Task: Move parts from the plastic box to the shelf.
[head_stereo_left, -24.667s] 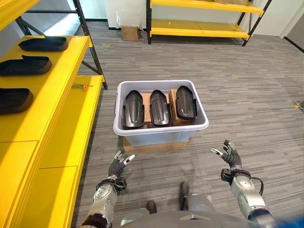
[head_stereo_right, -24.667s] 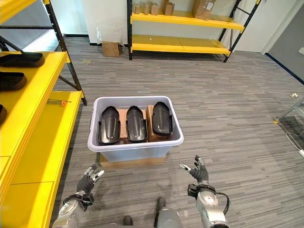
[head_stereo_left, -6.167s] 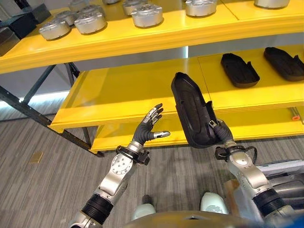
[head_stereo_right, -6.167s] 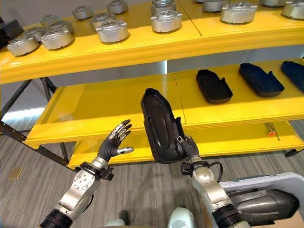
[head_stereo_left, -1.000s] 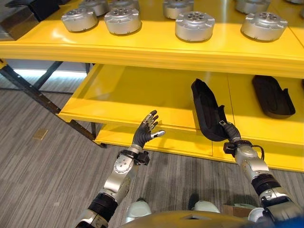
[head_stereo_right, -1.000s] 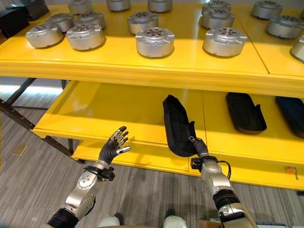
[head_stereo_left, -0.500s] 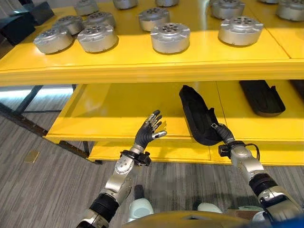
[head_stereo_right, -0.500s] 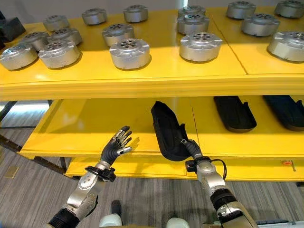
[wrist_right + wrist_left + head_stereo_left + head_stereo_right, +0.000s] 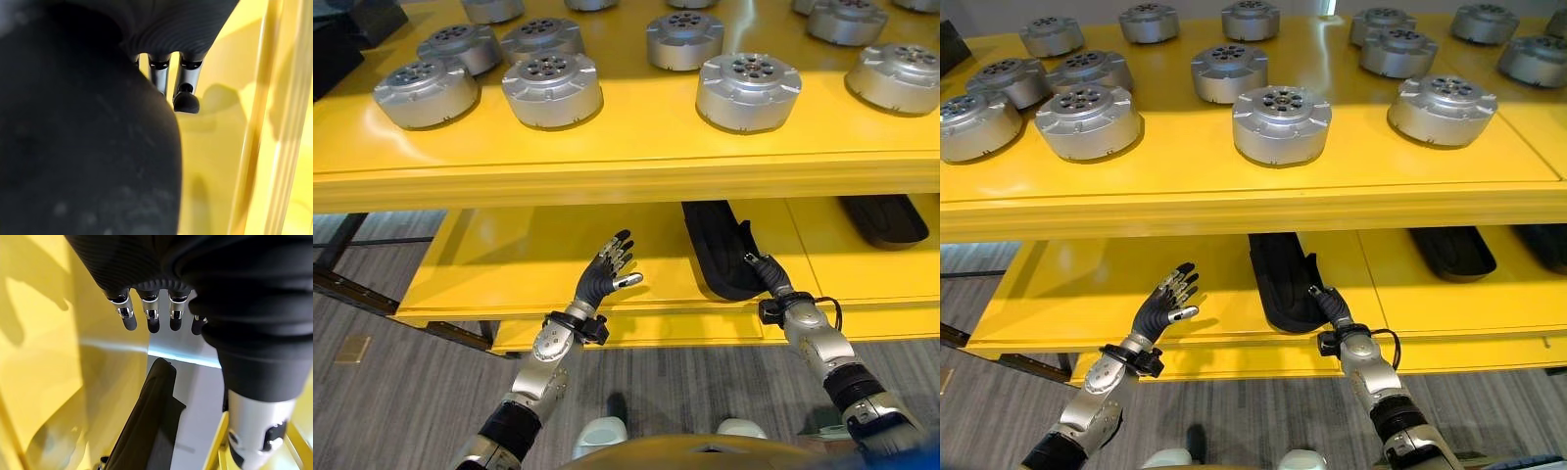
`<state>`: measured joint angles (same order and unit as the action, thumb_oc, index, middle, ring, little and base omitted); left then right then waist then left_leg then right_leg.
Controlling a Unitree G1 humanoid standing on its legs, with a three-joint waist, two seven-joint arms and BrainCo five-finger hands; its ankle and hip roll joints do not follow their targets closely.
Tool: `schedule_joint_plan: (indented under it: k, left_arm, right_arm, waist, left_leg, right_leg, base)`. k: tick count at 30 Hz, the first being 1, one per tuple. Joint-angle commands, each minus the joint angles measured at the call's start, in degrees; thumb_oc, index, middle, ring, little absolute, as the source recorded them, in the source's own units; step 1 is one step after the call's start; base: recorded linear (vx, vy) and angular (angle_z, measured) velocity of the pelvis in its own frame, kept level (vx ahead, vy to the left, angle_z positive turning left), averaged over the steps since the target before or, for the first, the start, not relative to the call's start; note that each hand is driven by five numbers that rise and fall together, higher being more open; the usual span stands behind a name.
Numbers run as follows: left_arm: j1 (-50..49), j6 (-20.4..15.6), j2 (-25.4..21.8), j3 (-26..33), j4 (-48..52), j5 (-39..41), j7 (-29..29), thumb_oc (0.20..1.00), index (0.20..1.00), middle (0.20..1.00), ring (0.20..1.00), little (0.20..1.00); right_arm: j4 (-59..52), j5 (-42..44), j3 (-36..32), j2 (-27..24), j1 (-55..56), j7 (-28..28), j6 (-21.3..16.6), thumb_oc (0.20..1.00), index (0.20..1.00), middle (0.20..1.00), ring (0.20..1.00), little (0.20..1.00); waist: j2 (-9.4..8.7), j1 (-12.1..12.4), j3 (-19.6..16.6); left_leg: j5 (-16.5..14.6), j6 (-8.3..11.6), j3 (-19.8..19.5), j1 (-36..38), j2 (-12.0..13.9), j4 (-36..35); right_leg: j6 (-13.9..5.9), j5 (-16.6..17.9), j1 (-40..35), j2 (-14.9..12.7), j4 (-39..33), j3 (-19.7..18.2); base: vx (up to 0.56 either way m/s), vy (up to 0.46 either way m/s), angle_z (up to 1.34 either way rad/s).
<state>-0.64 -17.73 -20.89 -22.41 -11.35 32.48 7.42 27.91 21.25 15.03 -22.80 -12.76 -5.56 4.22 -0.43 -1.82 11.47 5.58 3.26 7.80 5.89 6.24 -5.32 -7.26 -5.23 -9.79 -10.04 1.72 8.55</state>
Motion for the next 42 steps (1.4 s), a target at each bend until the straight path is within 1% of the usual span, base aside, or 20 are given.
schedule_joint_plan:
  k: [1, 4, 5, 7, 10, 13, 15, 18, 19, 20, 21, 23, 25, 26, 28, 30, 34, 36, 40, 42]
  left_arm:
    - [0.54, -0.69, 0.71, 0.41, 4.79, 0.06, 2.46, 1.0, 1.0, 1.0, 1.0, 1.0]
    - [0.12, -0.5, -0.04, 0.49, 5.78, 0.0, 2.16, 1.0, 1.0, 1.0, 1.0, 1.0]
    - [0.82, -0.56, -0.68, 0.46, 6.4, 0.62, 1.56, 1.0, 1.0, 1.0, 1.0, 1.0]
    - [3.09, -0.94, -1.85, -0.08, 7.06, 1.54, 0.55, 1.0, 1.0, 1.0, 1.0, 1.0]
    - [5.59, -0.81, -2.19, -0.76, 7.51, 2.15, -0.91, 1.0, 1.0, 1.0, 1.0, 1.0]
    - [9.73, -1.37, -2.36, -1.97, 8.19, 3.92, -2.52, 1.0, 1.0, 1.0, 1.0, 1.0]
    - [10.97, -1.18, -2.32, -2.42, 9.15, 4.57, -2.6, 1.0, 1.0, 1.0, 1.0, 1.0]
    - [12.12, -1.34, -2.44, -3.08, 9.91, 4.64, -2.74, 1.0, 1.0, 1.0, 1.0, 1.0]
    - [13.08, -2.29, -2.55, -3.77, 10.78, 3.54, -2.9, 1.0, 1.0, 1.0, 1.0, 1.0]
    - [13.21, -2.5, -2.57, -3.89, 10.93, 3.31, -2.98, 1.0, 1.0, 1.0, 1.0, 1.0]
    - [13.95, -3.29, -2.72, -4.61, 11.67, 1.93, -4.24, 1.0, 1.0, 1.0, 1.0, 1.0]
    - [14.28, -3.29, -2.8, -4.84, 11.94, 1.75, -5.3, 1.0, 1.0, 1.0, 1.0, 1.0]
    - [14.89, -4.0, -2.92, -5.25, 11.66, 2.07, -6.77, 1.0, 1.0, 1.0, 1.0, 1.0]
    - [15.6, -4.64, -2.81, -5.52, 11.65, 1.77, -7.1, 1.0, 1.0, 1.0, 1.0, 1.0]
    - [15.83, -4.71, -2.74, -5.62, 12.15, 1.22, -7.54, 1.0, 1.0, 1.0, 1.0, 1.0]
    - [16.56, -4.46, -2.53, -6.08, 13.11, 1.84, -8.19, 1.0, 1.0, 1.0, 1.0, 1.0]
    - [16.89, -3.89, -2.59, -6.24, 13.81, 2.52, -8.1, 1.0, 1.0, 1.0, 1.0, 1.0]
    - [16.77, -3.8, -2.54, -6.55, 14.12, 2.5, -8.12, 1.0, 1.0, 1.0, 1.0, 1.0]
    - [16.82, -4.05, -2.45, -7.14, 14.27, 2.3, -8.14, 1.0, 1.0, 1.0, 1.0, 1.0]
    - [16.84, -3.55, -2.39, -7.27, 14.68, 2.22, -7.86, 1.0, 1.0, 1.0, 1.0, 1.0]
  right_arm:
    - [-3.26, 0.08, -3.84, -1.66, -4.17, -2.69, -1.59, 0.2, 0.2, 0.2, 0.2, 0.2]
    - [-2.67, -0.95, -4.06, -1.92, -6.22, -3.98, -0.55, 0.2, 0.2, 0.2, 0.2, 0.2]
    - [-1.91, -1.37, -3.6, -2.24, -9.17, -5.43, 0.54, 0.2, 0.2, 0.2, 0.2, 0.2]
    - [0.56, -0.56, -3.06, -3.11, -14.51, -7.44, 2.19, 0.2, 0.2, 0.2, 0.2, 0.2]
    - [3.92, -0.42, -2.97, -4.42, -19.85, -8.22, 3.14, 0.2, 0.2, 0.2, 0.2, 0.2]
    - [10.84, -1.72, -2.84, -8.26, -27.87, -8.39, 3.6, 0.2, 0.2, 0.2, 0.2, 0.2]
    - [14.73, -3.28, -2.12, -10.52, -31.91, -7.39, 3.06, 0.2, 0.2, 0.2, 0.2, 0.2]
    - [16.88, -4.03, -0.64, -12.19, -35.23, -6.23, 3.19, 0.2, 0.2, 0.2, 0.2, 0.2]
    - [18.45, -5.14, 0.84, -13.26, -37.81, -5.87, 2.8, 0.2, 0.2, 0.2, 0.2, 0.2]
    - [18.76, -5.35, 1.1, -13.48, -38.29, -5.81, 2.65, 0.2, 0.2, 0.2, 0.2, 0.2]
    - [20.03, -7.47, 2.64, -14.32, -40.5, -5.55, 2.05, 0.2, 0.2, 0.2, 0.2, 0.2]
    - [20.36, -7.87, 3.29, -14.65, -41.29, -5.44, 1.96, 0.2, 0.2, 0.2, 0.2, 0.2]
    - [20.57, -8.54, 4.36, -15.03, -42.62, -5.52, 2.16, 0.2, 0.2, 0.2, 0.2, 0.2]
    - [20.42, -9.35, 5.47, -15.22, -43.95, -5.74, 3.01, 0.2, 0.2, 0.2, 0.2, 0.2]
    - [20.67, -10.07, 5.65, -15.25, -44.64, -5.86, 3.32, 0.2, 0.2, 0.2, 0.2, 0.2]
    - [21.89, -9.83, 5.91, -14.87, -46.31, -7.3, 4.21, 0.2, 0.2, 0.2, 0.2, 0.2]
    - [24.2, -11.8, 6.38, -15.11, -48.88, -7.25, 4.47, 0.2, 0.2, 0.2, 0.2, 0.2]
    - [25.55, -13.87, 7.26, -15.57, -50.51, -6.11, 4.73, 0.2, 0.2, 0.2, 0.2, 0.2]
    - [26.76, -14.11, 8.26, -15.44, -51.26, -5.94, 4.84, 0.2, 0.2, 0.2, 0.2, 0.2]
    - [27.1, -13.07, 8.79, -15.17, -51.13, -6.83, 5.59, 0.2, 0.2, 0.2, 0.2, 0.2]
  waist:
    - [-0.03, 2.37, -1.15]
    - [-0.43, 3.53, -0.47]
    - [-0.62, 4.39, 0.42]
    - [-0.65, 5.39, 2.5]
    - [-0.41, 6.1, 4.62]
    - [0.55, 7.34, 8.17]
    - [1.23, 8.1, 9.98]
    - [1.78, 8.56, 11.48]
    - [2.27, 8.97, 12.87]
    - [2.36, 9.02, 13.05]
    - [2.75, 9.27, 14.22]
    - [2.91, 9.35, 14.68]
    - [2.97, 9.33, 15.62]
    - [3.04, 9.36, 16.51]
    - [3.15, 9.48, 17.03]
    - [3.52, 9.75, 18.32]
    - [3.95, 10.2, 18.32]
    - [4.25, 10.38, 18.32]
    - [4.53, 10.47, 18.32]
    - [4.64, 10.51, 18.32]
  left_leg:
    - [-2.2, -0.36, -0.66, -0.26, 2.2, 3.18]
    - [-2.18, -0.35, 1.03, -1.0, 2.45, 3.72]
    - [-2.08, -0.19, 2.28, -2.38, 2.8, 4.5]
    - [-2.2, 0.08, 2.73, -5.62, 3.14, 6.67]
    - [-2.15, 0.44, 2.05, -8.52, 3.34, 8.84]
    - [-1.59, 1.15, 0.71, -13.13, 3.29, 11.23]
    - [-1.31, 1.3, -0.15, -15.29, 2.99, 12.22]
    - [-1.24, 1.18, -0.76, -17.29, 2.61, 13.31]
    - [-1.51, 0.96, -1.39, -19.39, 2.14, 14.92]
    - [-1.6, 0.9, -1.46, -19.84, 2.07, 15.3]
    - [-2.08, 0.63, -2.0, -22.07, 1.74, 17.55]
    - [-2.43, 0.5, -2.3, -23.06, 1.56, 18.68]
    - [-3.49, 0.16, -2.59, -24.8, 1.04, 21.27]
    - [-4.37, -0.47, -2.75, -26.88, 0.55, 23.47]
    - [-4.54, -0.88, -2.92, -27.83, 0.27, 24.01]
    - [-4.95, -1.32, -3.59, -29.94, -0.38, 25.91]
    - [-5.34, -1.66, -3.9, -32.62, -0.76, 27.53]
    - [-5.21, -1.77, -3.96, -34.21, -0.74, 28.14]
    - [-5.24, -1.95, -3.88, -35.54, -0.71, 28.75]
    - [-5.04, -2.01, -3.68, -36.33, -0.58, 28.8]
  right_leg:
    - [1.35, 5.88, 5.01, -0.03, 3.09, 0.32]
    - [0.63, 6.33, 5.66, -1.14, 3.45, 2.55]
    - [0.32, 6.38, 6.99, -1.72, 4.28, 4.28]
    - [0.51, 5.67, 9.11, -1.67, 6.0, 5.93]
    - [1.13, 4.85, 10.7, -1.35, 7.48, 6.13]
    - [2.13, 3.62, 13.39, -0.9, 9.37, 6.41]
    - [2.63, 2.96, 15.02, -0.94, 10.75, 6.71]
    - [3.08, 2.4, 17.23, -0.91, 12.8, 6.91]
    - [3.64, 1.56, 19.77, -0.97, 15.71, 7.03]
    - [3.74, 1.36, 20.32, -1.02, 16.38, 7.03]
    - [4.27, 0.43, 22.93, -1.31, 19.77, 6.85]
    - [4.46, -0.08, 24.06, -1.52, 21.39, 6.72]
    - [4.66, -1.23, 26.35, -2.05, 24.99, 6.14]
    - [4.94, -2.3, 29.03, -2.43, 28.39, 5.59]
    - [5.07, -2.9, 30.55, -2.54, 30.36, 5.3]
    - [5.32, -3.45, 32.73, -2.77, 32.85, 4.77]
    - [5.7, -4.08, 35.44, -2.81, 35.05, 4.66]
    - [5.91, -4.24, 37.27, -2.86, 36.33, 4.64]
    - [6.17, -4.36, 38.7, -2.82, 37.12, 4.55]
    - [6.2, -4.2, 39.45, -2.82, 37.17, 4.65]
  base:
    - [0.04, -0.039, -0.1]
    - [-0.03, -0.037, -0.16]
    - [-0.16, -0.05, -0.34]
    - [-0.22, -0.051, -0.41]
    - [-0.16, -0.012, -0.31]
    - [-0.2, 0.009, -0.02]
    - [-0.12, 0.015, -0.03]
    - [-0.12, 0.02, -0.03]
    - [-0.13, 0.038, 0.01]
    - [-0.17, 0.056, -0.04]
    - [-0.09, 0.033, -0.02]
    - [-0.08, 0.032, -0.07]
    - [-0.09, 0.04, -0.09]
    - [-0.1, 0.039, -0.05]
    - [-0.08, 0.029, -0.02]
    - [-0.09, 0.011, 0.02]
    - [-0.07, 0.001, -0.06]
    - [-0.06, 0.003, -0.09]
    - [-0.05, -0.002, 0.01]
    - [-0.06, -0.009, 0.01]
